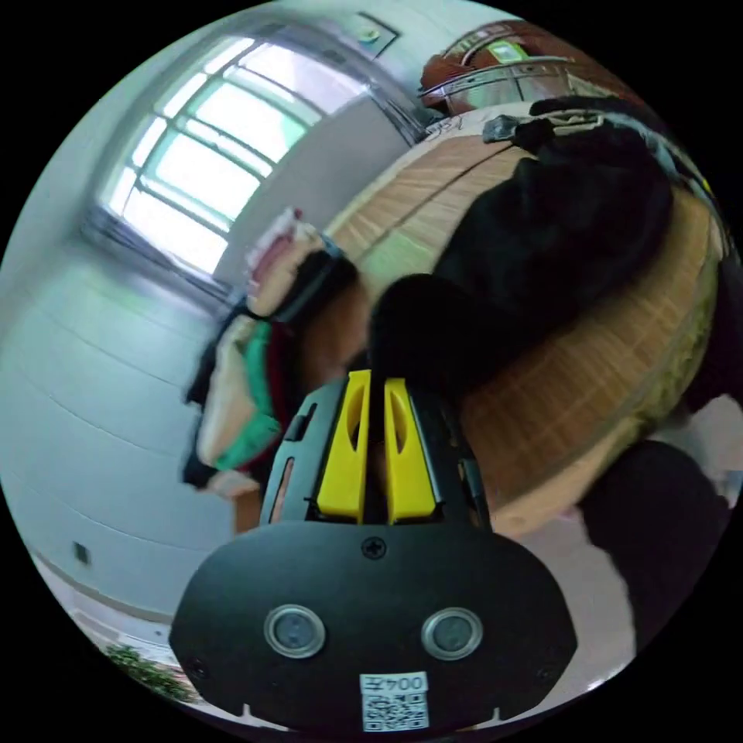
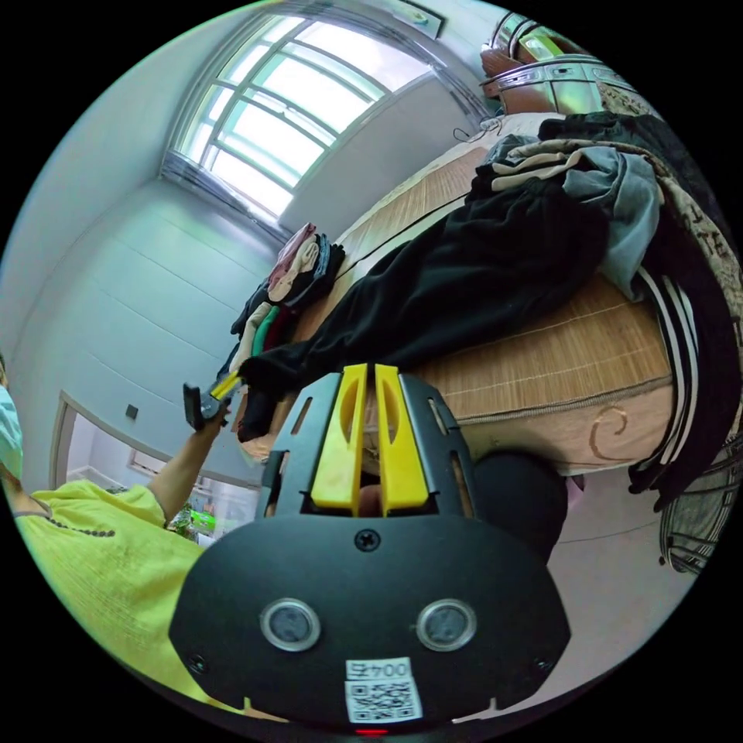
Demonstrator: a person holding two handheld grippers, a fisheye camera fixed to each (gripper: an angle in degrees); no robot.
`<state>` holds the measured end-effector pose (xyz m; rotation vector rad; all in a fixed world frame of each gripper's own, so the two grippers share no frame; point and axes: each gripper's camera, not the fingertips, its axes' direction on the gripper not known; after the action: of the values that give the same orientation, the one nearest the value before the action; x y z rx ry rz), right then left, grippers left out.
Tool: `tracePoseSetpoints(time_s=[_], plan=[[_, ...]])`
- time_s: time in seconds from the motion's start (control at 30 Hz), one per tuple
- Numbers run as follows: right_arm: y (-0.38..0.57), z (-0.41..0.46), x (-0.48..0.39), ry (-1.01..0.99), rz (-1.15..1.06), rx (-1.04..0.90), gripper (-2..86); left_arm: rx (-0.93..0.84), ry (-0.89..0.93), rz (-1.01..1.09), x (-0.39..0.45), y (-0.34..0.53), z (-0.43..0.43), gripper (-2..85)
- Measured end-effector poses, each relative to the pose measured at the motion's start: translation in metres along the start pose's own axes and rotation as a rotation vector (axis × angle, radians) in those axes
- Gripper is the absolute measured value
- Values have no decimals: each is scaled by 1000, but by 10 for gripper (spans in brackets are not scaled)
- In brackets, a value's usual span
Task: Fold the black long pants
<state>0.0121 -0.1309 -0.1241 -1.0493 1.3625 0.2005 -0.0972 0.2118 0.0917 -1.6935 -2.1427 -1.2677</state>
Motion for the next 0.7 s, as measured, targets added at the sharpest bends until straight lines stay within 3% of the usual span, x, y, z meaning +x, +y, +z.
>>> tracePoseSetpoints(time_s=[0.07,0.17,0.23,0.33,0.43,0.6,0.7], plan=[[0,-8,3,7,5,20,13,81,-286,100,-37,-20,-17,32],[2,-12,8,18,18,34,1,93,-533,239,-50,-27,0,47],[4,-10,11,24,30,26,-1,11,-585,377,-38,-19,30,61],[7,-5,15,22,47,11,1,-180,-520,572,-11,7,72,66],[6,-1,15,27,42,-13,13,-347,-433,614,-5,30,91,47],[-2,20,14,53,-2,-75,65,-419,-420,385,-44,34,76,27],[-5,34,15,76,-10,-96,75,-301,-268,-65,-90,19,29,26]])
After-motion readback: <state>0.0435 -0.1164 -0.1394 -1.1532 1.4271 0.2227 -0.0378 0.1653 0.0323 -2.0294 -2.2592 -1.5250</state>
